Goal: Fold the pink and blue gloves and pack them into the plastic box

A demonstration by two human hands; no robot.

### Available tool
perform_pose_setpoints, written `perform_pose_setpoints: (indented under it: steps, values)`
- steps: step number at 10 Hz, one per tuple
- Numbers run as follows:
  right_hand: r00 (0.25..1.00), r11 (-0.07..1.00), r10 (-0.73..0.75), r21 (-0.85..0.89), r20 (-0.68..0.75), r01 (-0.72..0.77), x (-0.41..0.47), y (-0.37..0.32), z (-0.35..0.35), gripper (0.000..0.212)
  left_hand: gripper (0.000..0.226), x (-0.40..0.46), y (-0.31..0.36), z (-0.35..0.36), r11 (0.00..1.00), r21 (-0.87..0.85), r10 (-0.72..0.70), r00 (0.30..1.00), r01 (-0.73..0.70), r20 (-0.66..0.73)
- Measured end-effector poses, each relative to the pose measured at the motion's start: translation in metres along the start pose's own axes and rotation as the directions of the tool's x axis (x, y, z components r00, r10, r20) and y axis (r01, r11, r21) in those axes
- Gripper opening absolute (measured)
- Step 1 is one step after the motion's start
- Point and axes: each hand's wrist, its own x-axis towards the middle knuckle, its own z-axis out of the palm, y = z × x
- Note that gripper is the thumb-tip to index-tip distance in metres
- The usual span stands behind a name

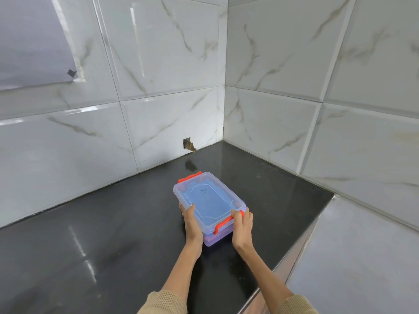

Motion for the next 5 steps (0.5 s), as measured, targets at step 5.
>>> perform_pose_setpoints:
  steps: [5]
  values:
    - [0.765, 0.758, -0.605, -0.134, 0.221, 0.638, -0.029, -0.125, 0.096, 0.069, 0.066, -0.034, 0.1, -0.142, 0.726, 0.665, 0.575, 0.683, -0.174, -0.45]
